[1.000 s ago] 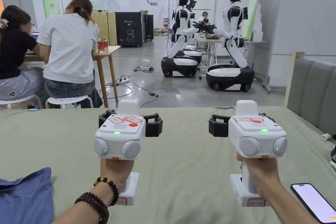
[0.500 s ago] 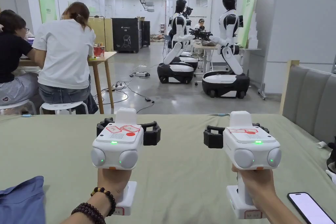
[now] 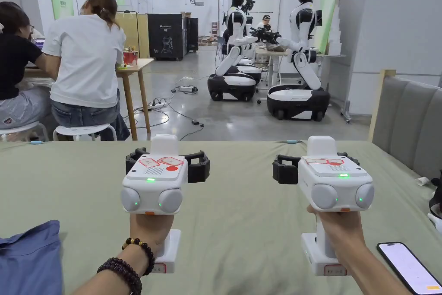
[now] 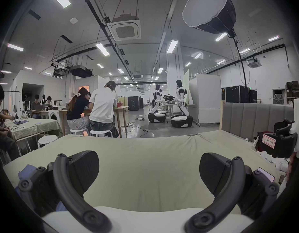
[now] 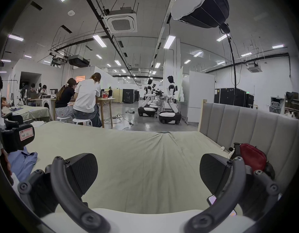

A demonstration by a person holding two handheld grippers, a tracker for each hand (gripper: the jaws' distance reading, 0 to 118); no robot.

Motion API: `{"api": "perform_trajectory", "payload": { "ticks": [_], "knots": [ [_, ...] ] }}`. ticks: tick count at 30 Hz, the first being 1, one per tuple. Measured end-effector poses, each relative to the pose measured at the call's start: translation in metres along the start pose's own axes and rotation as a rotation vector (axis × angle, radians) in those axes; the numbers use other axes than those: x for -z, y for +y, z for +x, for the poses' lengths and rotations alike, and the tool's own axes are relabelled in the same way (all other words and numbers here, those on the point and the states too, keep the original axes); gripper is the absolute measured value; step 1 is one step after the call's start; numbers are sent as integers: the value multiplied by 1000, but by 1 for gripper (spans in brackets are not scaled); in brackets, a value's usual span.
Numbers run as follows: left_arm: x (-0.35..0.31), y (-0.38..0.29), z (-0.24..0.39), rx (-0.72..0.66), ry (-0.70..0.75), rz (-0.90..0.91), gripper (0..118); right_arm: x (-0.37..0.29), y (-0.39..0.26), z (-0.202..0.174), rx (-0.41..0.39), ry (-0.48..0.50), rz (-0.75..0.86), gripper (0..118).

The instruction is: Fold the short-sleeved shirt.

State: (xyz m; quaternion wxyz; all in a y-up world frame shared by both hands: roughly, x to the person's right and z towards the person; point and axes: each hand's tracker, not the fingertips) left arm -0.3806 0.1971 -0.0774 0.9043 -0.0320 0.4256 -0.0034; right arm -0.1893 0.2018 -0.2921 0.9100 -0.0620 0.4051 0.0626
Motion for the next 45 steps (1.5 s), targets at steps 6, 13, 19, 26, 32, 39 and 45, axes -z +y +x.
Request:
{"api": "perform_trajectory", "payload": {
  "ticks": [6, 13, 19, 26, 32, 39, 45],
  "knots": [
    [1, -2, -1, 19, 9, 16, 118, -4, -4, 2, 17, -15, 4, 118],
    [-4, -2, 3, 73, 6, 24, 28, -12, -3, -5, -8, -23, 18, 5],
    [-1, -3, -4, 40, 3, 12, 0, -11, 3, -10, -23, -6, 14, 0],
    [-25, -4, -81, 3, 108, 4, 0, 2, 8, -68, -33, 84, 18, 0],
    [-69, -10, -192, 4, 305, -22, 0, 1, 9, -186, -47, 284, 30, 0],
    [-109, -14, -276, 38, 437, -50, 0, -15, 2, -304, -80, 505, 19, 0],
    [-94, -30, -305, 33, 419, -127, 0, -13, -1, -330, -89, 544, 7, 1]
  ]
}}
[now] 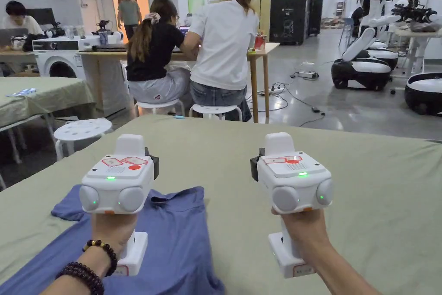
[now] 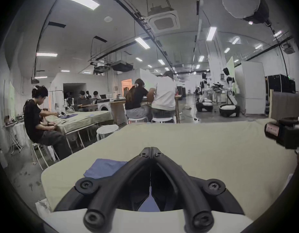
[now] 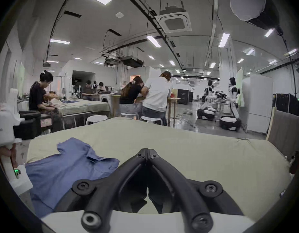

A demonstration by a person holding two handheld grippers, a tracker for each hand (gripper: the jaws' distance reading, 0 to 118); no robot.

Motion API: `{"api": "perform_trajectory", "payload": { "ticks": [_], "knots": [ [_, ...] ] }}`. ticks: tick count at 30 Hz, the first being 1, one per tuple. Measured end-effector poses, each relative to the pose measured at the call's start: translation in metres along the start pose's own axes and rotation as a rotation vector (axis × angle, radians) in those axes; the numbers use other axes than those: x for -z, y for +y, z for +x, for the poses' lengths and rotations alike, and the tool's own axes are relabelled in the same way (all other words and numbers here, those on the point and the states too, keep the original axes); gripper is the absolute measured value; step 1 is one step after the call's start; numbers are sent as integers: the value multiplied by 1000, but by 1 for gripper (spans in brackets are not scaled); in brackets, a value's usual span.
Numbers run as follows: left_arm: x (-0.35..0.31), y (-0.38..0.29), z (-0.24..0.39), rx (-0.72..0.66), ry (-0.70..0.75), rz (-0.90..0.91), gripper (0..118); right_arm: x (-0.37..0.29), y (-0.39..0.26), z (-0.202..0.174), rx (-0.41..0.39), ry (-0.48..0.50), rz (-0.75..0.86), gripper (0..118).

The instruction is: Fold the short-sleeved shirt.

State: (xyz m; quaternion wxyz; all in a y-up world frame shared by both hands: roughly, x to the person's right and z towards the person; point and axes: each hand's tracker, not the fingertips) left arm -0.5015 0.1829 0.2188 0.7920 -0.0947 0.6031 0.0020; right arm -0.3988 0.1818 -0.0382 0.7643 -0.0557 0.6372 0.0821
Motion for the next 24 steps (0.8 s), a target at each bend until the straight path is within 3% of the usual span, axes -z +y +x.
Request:
{"api": "perform_trajectory", "payload": {
  "ticks": [3, 5, 6, 7, 9, 10, 13, 16, 18, 22, 23, 24],
  "knots": [
    [30, -14, 6, 34, -17, -183, 0, 3, -2, 5, 1, 6, -8, 1],
    [58, -27, 7, -3, -108, -393, 0, 8, -9, 9, -2, 6, -11, 1],
    [67, -36, 10, -40, -172, -501, 15, 10, -11, 11, 0, 8, -16, 1],
    [76, -46, 11, -71, -193, -561, 41, 11, -13, 13, 2, 11, -20, 2],
    [95, -71, 15, -129, -187, -629, 108, 13, -21, 14, 8, 26, -29, 2],
    [101, -84, 19, -132, -165, -640, 118, 15, -25, 15, 4, 31, -32, 2],
    [118, -110, 25, -114, -174, -680, 109, 24, -35, 14, -7, 47, -51, 2],
    [125, -132, 38, -10, -184, -765, 101, 36, -46, 14, 26, 61, -92, 3],
    [127, -144, 43, 35, -169, -766, 102, 40, -54, 14, 29, 63, -98, 3],
    [129, -149, 42, -4, -181, -729, 109, 47, -68, 13, 24, 65, -131, 3],
    [128, -148, 41, -5, -186, -728, 105, 49, -71, 13, 23, 64, -140, 3],
    [127, -145, 39, -11, -183, -720, 86, 48, -72, 12, 24, 62, -148, 3]
  ]
}}
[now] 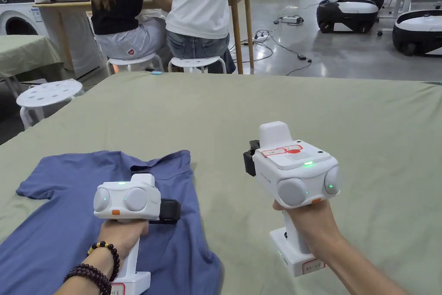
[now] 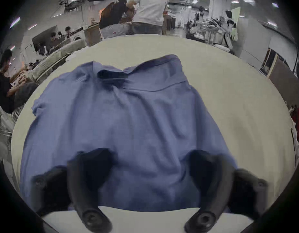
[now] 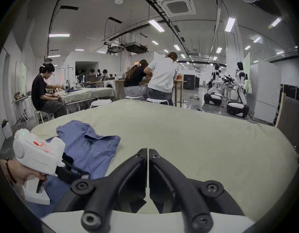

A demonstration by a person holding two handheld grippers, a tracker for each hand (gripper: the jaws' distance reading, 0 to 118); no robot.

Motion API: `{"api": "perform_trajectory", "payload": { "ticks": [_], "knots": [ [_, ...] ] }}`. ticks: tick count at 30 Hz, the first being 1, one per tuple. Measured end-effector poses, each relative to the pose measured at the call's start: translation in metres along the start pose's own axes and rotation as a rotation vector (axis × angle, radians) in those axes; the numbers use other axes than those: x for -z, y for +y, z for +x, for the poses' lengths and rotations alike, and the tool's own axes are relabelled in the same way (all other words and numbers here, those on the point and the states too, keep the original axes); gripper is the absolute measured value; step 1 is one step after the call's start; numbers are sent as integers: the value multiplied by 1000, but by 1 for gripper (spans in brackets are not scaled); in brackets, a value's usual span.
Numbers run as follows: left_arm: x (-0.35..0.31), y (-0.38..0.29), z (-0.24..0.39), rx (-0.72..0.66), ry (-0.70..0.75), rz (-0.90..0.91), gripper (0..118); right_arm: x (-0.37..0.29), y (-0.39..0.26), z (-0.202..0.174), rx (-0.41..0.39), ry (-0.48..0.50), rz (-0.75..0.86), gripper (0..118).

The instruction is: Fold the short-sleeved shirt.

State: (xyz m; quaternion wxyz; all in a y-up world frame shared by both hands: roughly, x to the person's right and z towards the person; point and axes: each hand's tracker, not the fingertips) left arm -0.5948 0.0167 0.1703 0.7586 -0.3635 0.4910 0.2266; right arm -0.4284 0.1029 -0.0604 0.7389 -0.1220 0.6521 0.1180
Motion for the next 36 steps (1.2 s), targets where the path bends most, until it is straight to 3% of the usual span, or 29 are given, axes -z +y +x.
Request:
{"api": "perform_trajectory", "payload": {
  "ticks": [1, 3, 4, 10, 14, 16, 19, 23, 28, 36],
  "knots": [
    [-4, 2, -1, -18, 24, 32, 65, 0, -2, 0, 4, 1, -4, 3],
    [-29, -2, 1, -55, 97, 102, 2, -1, -5, 0, 14, 2, -8, 3],
    [-30, -3, -1, -46, 147, 96, 2, 0, -7, 0, 15, 2, -10, 3],
    [-50, 13, -21, -127, -7, 161, 2, -25, -10, 18, -10, -9, -19, 3],
    [-89, 36, -4, 6, 26, 247, 2, -42, -14, 53, -1, -67, -13, 3],
    [-110, 45, 8, 31, -42, 306, 2, -62, -14, 76, 48, -93, -16, 3],
    [-135, 60, 42, 64, -140, 383, 2, -92, -17, 106, 56, -177, 9, 3],
    [-168, 81, 133, 165, -307, 451, 2, -140, -22, 154, 105, -250, 25, 3],
    [-206, 79, 281, 310, -612, 492, 2, -217, -30, 212, 112, -394, 60, 3],
    [-196, 12, 465, 462, -953, 327, 2, -318, -64, 298, 175, -607, 53, 3]
  ]
}}
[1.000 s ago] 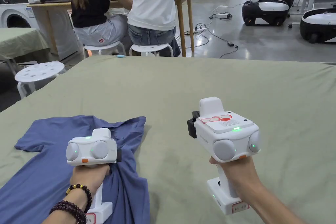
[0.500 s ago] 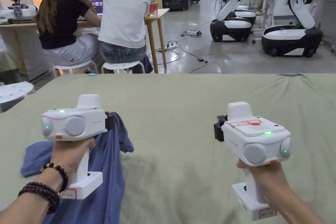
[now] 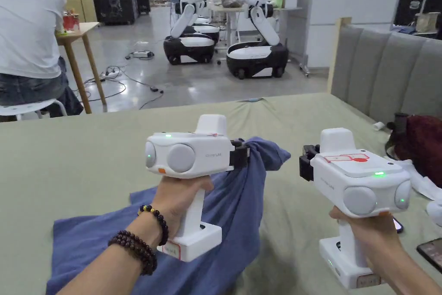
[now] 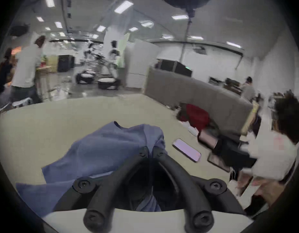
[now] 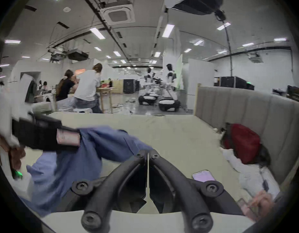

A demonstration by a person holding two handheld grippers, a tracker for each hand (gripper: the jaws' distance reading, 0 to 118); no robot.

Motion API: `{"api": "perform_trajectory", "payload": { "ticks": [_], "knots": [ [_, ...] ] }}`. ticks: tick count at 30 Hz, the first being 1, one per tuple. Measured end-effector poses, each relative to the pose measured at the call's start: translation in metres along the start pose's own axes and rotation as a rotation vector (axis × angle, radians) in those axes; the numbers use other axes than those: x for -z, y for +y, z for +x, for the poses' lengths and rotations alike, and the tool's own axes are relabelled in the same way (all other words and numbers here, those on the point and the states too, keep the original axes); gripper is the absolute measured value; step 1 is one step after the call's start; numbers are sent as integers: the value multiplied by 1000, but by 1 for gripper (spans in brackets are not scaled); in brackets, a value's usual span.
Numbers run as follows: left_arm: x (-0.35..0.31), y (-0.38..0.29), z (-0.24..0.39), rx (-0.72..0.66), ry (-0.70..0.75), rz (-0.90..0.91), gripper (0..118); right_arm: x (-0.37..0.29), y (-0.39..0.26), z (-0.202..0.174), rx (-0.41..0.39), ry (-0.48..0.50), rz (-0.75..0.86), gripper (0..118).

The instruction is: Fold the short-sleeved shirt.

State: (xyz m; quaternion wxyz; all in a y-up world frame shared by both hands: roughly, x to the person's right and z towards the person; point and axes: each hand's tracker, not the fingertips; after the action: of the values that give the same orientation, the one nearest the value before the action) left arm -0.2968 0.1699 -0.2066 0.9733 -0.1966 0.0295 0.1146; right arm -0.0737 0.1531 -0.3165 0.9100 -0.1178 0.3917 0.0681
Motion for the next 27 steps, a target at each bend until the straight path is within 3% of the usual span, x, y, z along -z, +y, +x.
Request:
{"api": "perform_trajectory", "payload": {
  "ticks": [2, 6, 11, 14, 15, 17, 18, 19, 22, 23, 26, 27],
  "knots": [
    [42, -24, 13, 73, 17, -100, 2, -2, -8, 23, 7, -44, -9, 3],
    [108, -90, 24, 72, 33, -272, 2, -3, -29, 51, 36, -86, -57, 3],
    [126, -123, 18, 69, 77, -327, 4, 12, -56, 66, 38, -91, -103, 3],
    [116, -112, 14, 31, 79, -292, 26, 16, -60, 60, 38, -80, -115, 3],
    [111, -107, 13, 36, 88, -274, 45, 16, -60, 57, 38, -74, -117, 3],
    [97, -97, 9, 70, 140, -234, 108, 12, -51, 45, 38, -64, -117, 3],
    [85, -88, 3, 67, 133, -178, 118, 10, -50, 40, 37, -56, -115, 3],
    [74, -81, -4, 72, 170, -139, 111, 9, -48, 34, 35, -43, -108, 3],
    [27, -64, -27, 27, 246, -108, 105, 7, -38, 13, 39, -9, -96, 3],
    [9, -62, -36, 25, 262, -83, 95, 5, -36, 5, 42, 8, -89, 3],
    [-48, -59, -67, 29, 390, -43, 16, 6, -27, -24, 33, 57, -66, 5],
    [-67, -61, -79, 26, 436, -42, 0, 5, -24, -36, 30, 82, -64, 5]
  ]
}}
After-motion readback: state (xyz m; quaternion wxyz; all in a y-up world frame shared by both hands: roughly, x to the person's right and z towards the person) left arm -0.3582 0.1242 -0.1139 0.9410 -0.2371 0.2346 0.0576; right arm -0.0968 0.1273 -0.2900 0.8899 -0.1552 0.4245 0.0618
